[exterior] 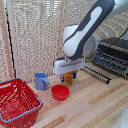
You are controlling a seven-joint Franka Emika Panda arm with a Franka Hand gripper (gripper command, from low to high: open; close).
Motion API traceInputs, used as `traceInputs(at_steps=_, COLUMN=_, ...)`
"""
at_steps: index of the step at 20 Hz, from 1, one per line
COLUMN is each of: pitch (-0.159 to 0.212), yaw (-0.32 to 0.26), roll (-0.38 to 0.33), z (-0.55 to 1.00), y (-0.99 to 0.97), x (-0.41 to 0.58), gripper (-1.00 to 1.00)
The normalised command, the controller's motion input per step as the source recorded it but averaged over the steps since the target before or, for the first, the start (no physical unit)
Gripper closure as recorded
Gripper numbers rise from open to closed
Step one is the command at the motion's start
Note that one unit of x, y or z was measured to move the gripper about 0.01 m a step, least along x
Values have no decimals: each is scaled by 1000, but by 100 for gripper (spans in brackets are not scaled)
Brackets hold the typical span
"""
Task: Please locate the crimson dish within your space. Move your hand towards it gently. Tenderly hold the bowl carefully using your fingers and raise it. With caution, shift it towards the basket. Kindly let loose of the dish to drop it in the basket.
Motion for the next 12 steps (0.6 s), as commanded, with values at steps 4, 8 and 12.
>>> traceInputs(at_steps=4, pitch=0, yaw=-51, roll=-1, z=-625, y=-4, x=27, gripper=-100)
traceInputs(at_steps=8, pitch=-37, yaw=-1, roll=-6, z=-364, y=7, x=287, gripper=-100)
traceInputs(at_steps=12, pitch=-73, yaw=0, roll=0, z=-222, y=7, x=312, gripper=100)
